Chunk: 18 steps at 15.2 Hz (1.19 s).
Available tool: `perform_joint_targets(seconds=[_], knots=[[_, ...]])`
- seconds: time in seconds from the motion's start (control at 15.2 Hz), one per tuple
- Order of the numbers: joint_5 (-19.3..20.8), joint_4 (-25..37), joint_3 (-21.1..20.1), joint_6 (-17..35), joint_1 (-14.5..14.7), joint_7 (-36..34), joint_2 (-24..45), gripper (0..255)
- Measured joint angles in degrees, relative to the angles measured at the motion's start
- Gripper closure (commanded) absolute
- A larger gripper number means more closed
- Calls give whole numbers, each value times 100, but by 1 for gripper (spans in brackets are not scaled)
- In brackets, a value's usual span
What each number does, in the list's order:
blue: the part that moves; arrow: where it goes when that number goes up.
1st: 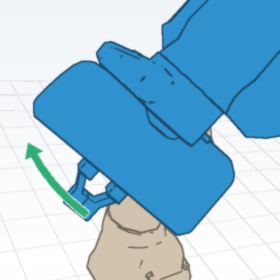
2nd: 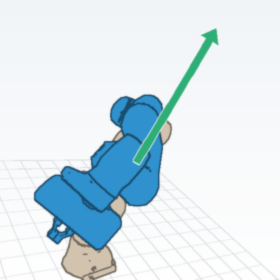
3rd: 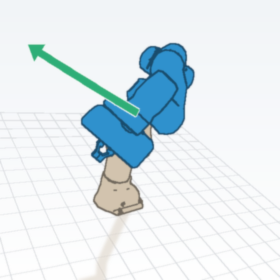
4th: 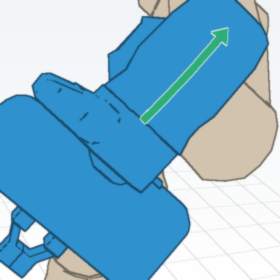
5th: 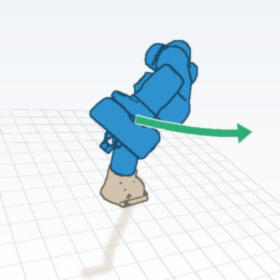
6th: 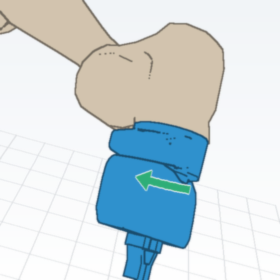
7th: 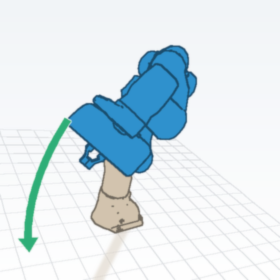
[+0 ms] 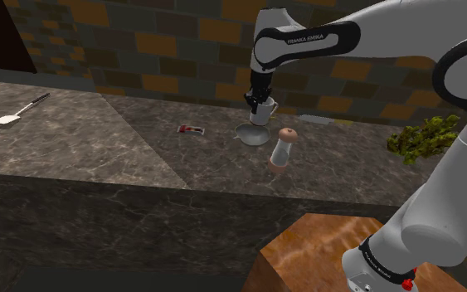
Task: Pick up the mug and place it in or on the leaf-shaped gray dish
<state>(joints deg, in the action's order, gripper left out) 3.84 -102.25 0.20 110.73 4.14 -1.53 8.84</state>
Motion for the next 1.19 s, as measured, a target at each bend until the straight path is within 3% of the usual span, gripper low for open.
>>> perform_joint_targets(seconds=[0.73, 1.19], knots=[[24, -547, 3, 780, 0, -58, 235, 255], [27, -592, 3, 878, 0, -65, 286, 255]])
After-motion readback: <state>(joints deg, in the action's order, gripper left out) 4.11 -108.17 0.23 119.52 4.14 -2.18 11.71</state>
